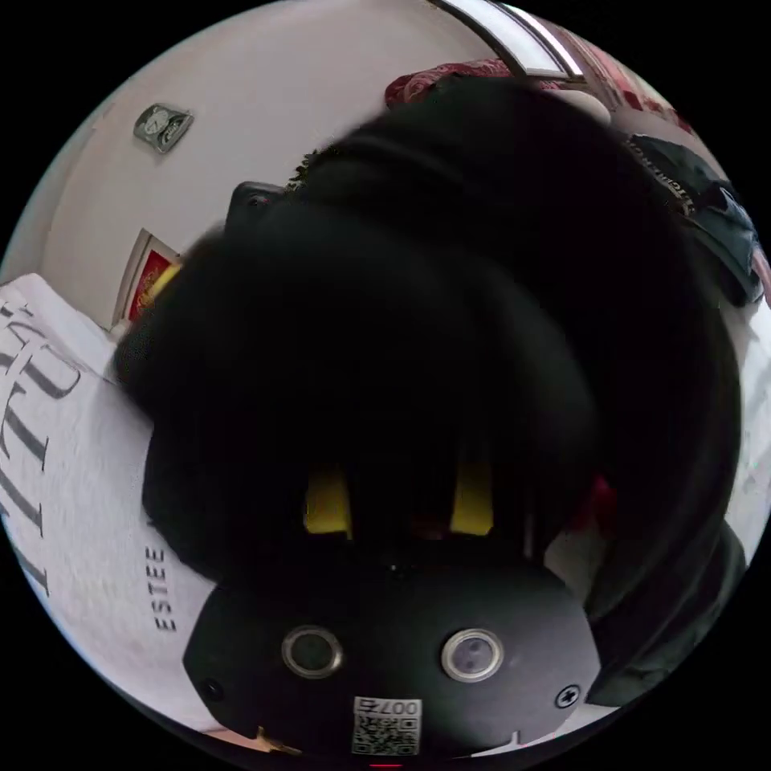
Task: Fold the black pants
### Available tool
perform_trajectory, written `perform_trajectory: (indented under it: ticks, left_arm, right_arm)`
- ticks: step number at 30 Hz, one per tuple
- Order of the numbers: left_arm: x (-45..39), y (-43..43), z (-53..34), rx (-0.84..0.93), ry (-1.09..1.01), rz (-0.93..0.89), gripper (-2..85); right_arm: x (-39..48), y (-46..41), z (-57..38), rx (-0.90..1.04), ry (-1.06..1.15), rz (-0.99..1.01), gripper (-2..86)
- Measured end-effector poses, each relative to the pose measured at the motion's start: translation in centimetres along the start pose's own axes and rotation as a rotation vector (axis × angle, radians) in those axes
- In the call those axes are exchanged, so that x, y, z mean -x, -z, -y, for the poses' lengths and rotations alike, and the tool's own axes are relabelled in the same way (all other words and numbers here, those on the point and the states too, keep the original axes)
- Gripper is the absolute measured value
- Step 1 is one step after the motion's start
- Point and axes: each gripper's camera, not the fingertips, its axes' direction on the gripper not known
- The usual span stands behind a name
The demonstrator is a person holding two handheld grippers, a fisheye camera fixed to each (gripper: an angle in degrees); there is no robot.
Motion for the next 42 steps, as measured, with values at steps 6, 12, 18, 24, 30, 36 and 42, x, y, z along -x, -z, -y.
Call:
perform_trajectory:
  ticks: [6, 12, 18, 24, 30, 36, 42]
  left_arm:
    - [0.4, -0.8, -0.8, -0.087, -0.014, -0.022, -0.4]
    - [-1.6, 0.7, 0.4, -0.007, -0.229, 0.140, 9.1]
    - [3.0, 8.4, 2.0, -0.148, -0.205, 0.378, 17.8]
    - [14.2, 1.6, 6.7, 0.158, -0.063, 0.285, 15.9]
    - [21.6, 3.7, 4.9, 0.040, 0.142, 0.345, -0.7]
    - [21.4, 8.5, 1.9, -0.132, 0.181, 0.484, 0.2]
    - [26.3, -6.9, 3.8, 0.152, 0.203, 0.245, 18.8]
  right_arm:
    - [-3.5, 1.9, 2.8, -0.183, -0.179, -0.024, 16.3]
    - [-3.6, 3.8, 2.8, -0.203, -0.154, 0.017, 14.9]
    - [-2.8, 5.3, 0.9, -0.203, -0.151, 0.053, 13.2]
    - [1.3, 4.0, 2.4, -0.129, -0.027, 0.034, 10.8]
    - [3.9, 8.9, -2.3, -0.180, -0.188, -0.176, 7.7]
    - [9.5, 20.1, -11.9, -0.395, -0.449, -0.611, 4.8]
    - [11.9, 15.1, -8.6, -0.350, -0.405, -0.610, 4.3]
